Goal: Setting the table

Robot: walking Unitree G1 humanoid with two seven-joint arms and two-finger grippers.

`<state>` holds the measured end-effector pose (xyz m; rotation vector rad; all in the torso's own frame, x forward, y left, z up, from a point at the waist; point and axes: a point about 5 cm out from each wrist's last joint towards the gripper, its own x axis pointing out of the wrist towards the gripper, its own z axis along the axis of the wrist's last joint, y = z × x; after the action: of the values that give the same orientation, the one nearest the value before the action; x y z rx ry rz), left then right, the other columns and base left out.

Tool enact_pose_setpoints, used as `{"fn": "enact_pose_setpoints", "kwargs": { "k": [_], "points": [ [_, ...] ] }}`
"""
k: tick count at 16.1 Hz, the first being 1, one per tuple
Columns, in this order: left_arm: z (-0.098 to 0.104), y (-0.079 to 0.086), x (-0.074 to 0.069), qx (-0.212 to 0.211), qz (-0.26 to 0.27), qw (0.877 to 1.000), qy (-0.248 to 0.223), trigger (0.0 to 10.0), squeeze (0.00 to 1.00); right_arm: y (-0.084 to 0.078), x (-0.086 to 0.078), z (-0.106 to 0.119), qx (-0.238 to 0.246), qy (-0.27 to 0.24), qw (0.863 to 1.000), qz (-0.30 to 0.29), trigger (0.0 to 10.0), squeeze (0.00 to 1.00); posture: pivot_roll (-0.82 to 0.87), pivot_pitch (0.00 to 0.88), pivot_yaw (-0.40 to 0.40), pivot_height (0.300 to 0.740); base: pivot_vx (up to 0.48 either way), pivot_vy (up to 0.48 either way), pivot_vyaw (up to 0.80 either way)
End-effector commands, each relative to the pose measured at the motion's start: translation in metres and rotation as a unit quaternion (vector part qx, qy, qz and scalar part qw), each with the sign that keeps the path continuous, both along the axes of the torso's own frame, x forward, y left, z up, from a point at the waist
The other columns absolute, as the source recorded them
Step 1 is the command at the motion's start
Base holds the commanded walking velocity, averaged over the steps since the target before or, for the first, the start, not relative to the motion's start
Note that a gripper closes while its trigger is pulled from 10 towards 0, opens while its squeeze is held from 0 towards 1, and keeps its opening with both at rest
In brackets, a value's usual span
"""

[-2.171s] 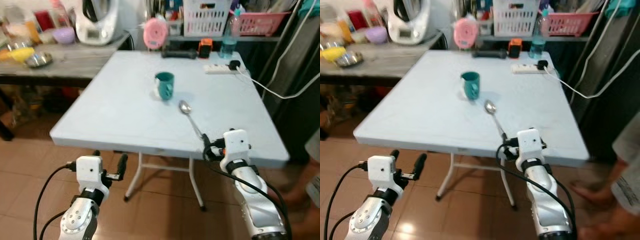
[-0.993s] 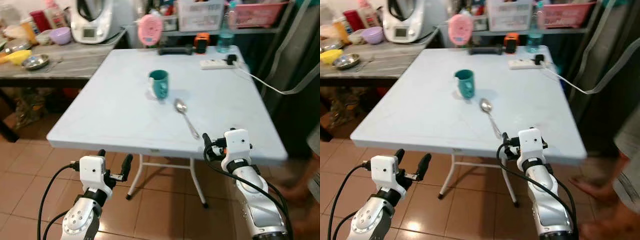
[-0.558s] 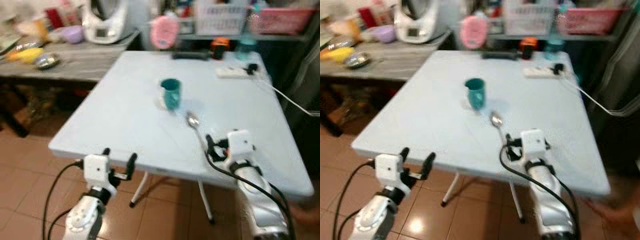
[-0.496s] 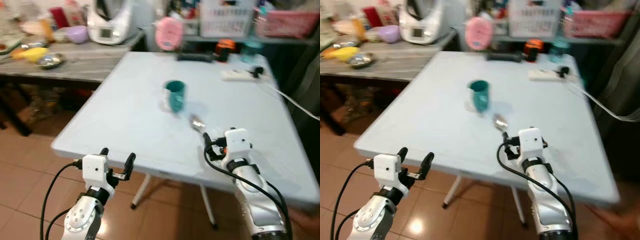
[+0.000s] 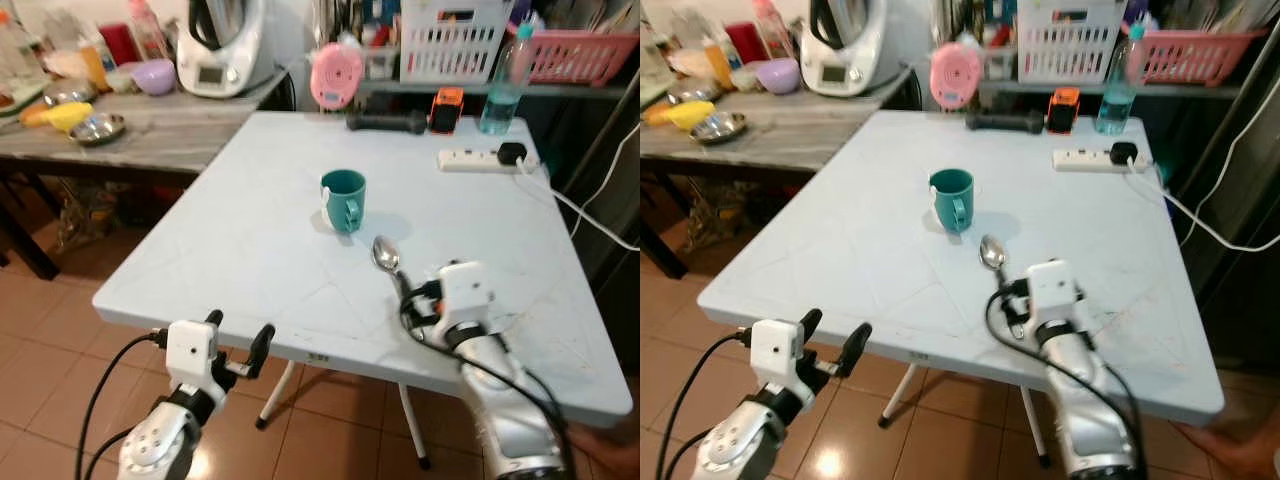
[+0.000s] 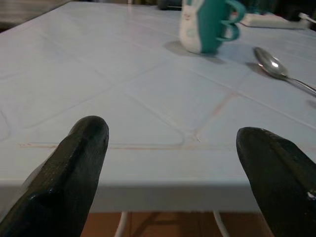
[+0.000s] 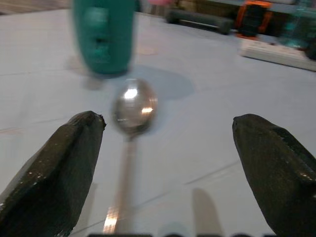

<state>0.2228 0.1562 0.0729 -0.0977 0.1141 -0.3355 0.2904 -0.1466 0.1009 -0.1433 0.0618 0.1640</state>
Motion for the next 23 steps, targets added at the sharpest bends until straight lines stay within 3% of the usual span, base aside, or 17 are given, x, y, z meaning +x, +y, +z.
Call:
{"fn": "enact_pose_setpoints", "kwargs": {
  "k": [1,7,11,13,21,22,23],
  "points": [
    [0.003,-0.002,-0.001,-0.002,-0.025,1.000,0.000,10.0,0.00,0.001,0.000,0.003,0.004,-0.001,1.000,0.004,10.0,0.00,-0.14,0.034,0.082,0.740,0.000,0.000,0.00],
    [0.013,-0.012,-0.011,-0.020,-0.159,0.987,0.002,10.0,0.00,0.003,0.003,0.002,0.010,0.013,1.000,0.005,10.0,0.00,-0.15,0.043,0.085,0.740,0.000,0.000,0.00],
    [0.018,-0.012,-0.009,-0.015,-0.178,0.984,0.000,10.0,0.00,0.001,0.018,0.013,0.020,0.014,1.000,0.001,10.0,0.00,-0.16,0.047,0.088,0.740,0.000,0.000,0.00],
    [0.019,-0.014,-0.009,-0.015,-0.180,0.984,0.000,10.0,0.00,0.011,0.021,0.005,0.016,0.045,0.998,0.030,10.0,0.00,-0.16,0.050,0.089,0.740,0.000,0.000,0.00],
    [0.027,-0.019,-0.012,-0.015,-0.183,0.983,0.003,10.0,0.00,0.025,0.013,-0.010,0.009,0.113,0.992,0.055,10.0,0.00,-0.15,0.052,0.083,0.740,0.000,0.000,0.00],
    [0.028,-0.020,-0.013,-0.017,-0.185,0.983,0.004,10.0,0.00,0.021,0.010,-0.015,0.008,0.128,0.991,0.041,3.4,0.00,-0.15,0.052,0.083,0.740,0.000,0.000,0.00],
    [0.029,-0.021,-0.013,-0.019,-0.187,0.982,0.004,10.0,0.00,0.019,0.008,-0.018,0.003,0.133,0.990,0.036,1.6,0.00,-0.15,0.052,0.083,0.740,0.000,0.000,0.00]
  ]
}}
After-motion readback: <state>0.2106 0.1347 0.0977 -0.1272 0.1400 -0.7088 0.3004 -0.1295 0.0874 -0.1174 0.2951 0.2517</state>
